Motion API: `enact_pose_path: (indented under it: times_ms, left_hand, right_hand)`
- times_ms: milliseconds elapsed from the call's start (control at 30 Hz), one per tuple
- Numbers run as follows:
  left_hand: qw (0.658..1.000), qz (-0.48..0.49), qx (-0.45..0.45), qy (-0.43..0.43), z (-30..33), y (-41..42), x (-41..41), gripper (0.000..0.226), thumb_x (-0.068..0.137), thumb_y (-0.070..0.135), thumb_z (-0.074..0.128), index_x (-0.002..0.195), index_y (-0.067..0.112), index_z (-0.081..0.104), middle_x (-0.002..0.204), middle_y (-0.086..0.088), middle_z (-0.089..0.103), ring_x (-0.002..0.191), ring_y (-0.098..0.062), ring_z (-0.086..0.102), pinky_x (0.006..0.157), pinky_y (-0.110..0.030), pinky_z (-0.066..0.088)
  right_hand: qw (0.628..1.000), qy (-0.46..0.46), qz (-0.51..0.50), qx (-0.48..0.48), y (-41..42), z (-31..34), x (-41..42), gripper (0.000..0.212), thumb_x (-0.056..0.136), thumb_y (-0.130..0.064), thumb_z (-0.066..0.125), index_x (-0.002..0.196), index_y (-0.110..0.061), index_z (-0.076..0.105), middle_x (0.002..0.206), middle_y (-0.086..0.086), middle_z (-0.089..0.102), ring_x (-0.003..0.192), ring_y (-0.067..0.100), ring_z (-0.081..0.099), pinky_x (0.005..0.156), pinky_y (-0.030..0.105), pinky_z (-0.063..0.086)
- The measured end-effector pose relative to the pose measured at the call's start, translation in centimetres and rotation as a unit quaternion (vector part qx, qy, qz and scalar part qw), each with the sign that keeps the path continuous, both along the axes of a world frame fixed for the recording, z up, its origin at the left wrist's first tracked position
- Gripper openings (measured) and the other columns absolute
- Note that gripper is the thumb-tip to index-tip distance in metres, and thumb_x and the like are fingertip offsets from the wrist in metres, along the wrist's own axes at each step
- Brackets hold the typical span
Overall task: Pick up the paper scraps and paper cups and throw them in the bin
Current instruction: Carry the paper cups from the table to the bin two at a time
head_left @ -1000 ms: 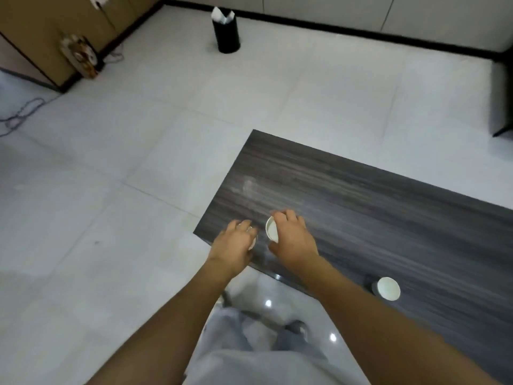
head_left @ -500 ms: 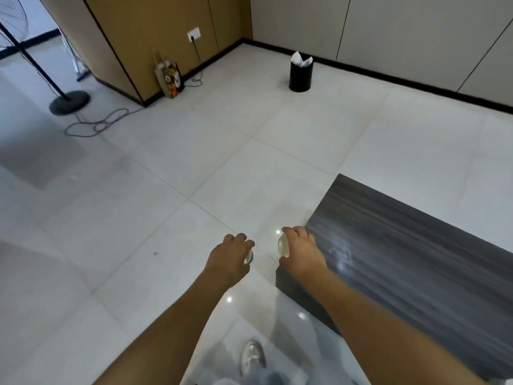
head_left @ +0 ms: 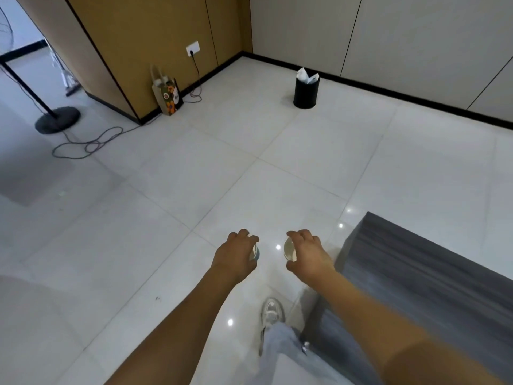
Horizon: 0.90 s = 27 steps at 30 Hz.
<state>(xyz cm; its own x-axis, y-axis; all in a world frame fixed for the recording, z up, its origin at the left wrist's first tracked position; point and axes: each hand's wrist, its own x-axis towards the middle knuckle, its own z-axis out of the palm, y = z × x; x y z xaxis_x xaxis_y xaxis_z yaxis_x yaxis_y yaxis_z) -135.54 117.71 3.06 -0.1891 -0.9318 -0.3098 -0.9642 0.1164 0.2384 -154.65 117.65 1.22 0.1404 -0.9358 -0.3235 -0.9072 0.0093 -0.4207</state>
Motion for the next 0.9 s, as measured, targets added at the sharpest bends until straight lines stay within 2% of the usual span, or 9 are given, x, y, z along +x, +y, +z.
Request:
enact_pose_path:
  times_ms: [133, 467, 700, 900]
  left_hand:
    - [1.000, -0.003, 0.005, 0.000, 0.1, -8.7, 0.6, 0.051, 0.088, 0.027, 0.057, 0.136, 0.024, 0.042, 0.136, 0.003, 0.040, 0.123, -0.019, 0.039, 0.084, -0.032, 0.046]
    - [0.998, -0.055, 0.003, 0.010, 0.5, -29.7, 1.2, 0.053, 0.087, 0.029, 0.059, 0.137, 0.025, 0.042, 0.138, 0.003, 0.041, 0.124, -0.019, 0.039, 0.085, -0.034, 0.047]
    - [0.995, -0.097, -0.015, 0.018, 0.6, -48.0, 3.2, 0.053, 0.087, 0.030, 0.059, 0.137, 0.025, 0.042, 0.138, 0.003, 0.040, 0.124, -0.021, 0.039, 0.087, -0.037, 0.049]
    - [0.990, -0.136, -0.022, 0.009, 1.8, -62.8, 4.3, 0.054, 0.086, 0.030, 0.060, 0.137, 0.026, 0.042, 0.139, 0.003, 0.040, 0.125, -0.020, 0.038, 0.087, -0.035, 0.048]
  right_hand:
    - [1.000, -0.001, 0.007, -0.007, -8.4, 0.2, 1.1, 0.070, 0.083, -0.019, 0.064, 0.145, -0.024, 0.031, 0.141, -0.001, 0.035, 0.123, 0.022, 0.037, 0.088, 0.036, 0.051]
    - [0.998, -0.002, -0.057, -0.012, -27.5, 1.4, 1.6, 0.070, 0.082, -0.018, 0.064, 0.145, -0.023, 0.032, 0.141, 0.000, 0.036, 0.123, 0.023, 0.037, 0.086, 0.036, 0.051]
    - [0.994, 0.004, -0.105, -0.025, -44.3, 2.0, 3.9, 0.071, 0.083, -0.018, 0.066, 0.145, -0.023, 0.032, 0.142, 0.000, 0.035, 0.125, 0.022, 0.037, 0.091, 0.035, 0.049]
    - [0.987, -0.013, -0.155, -0.032, -56.4, 2.8, 5.5, 0.071, 0.082, -0.020, 0.065, 0.145, -0.024, 0.033, 0.142, -0.001, 0.035, 0.124, 0.022, 0.037, 0.087, 0.035, 0.051]
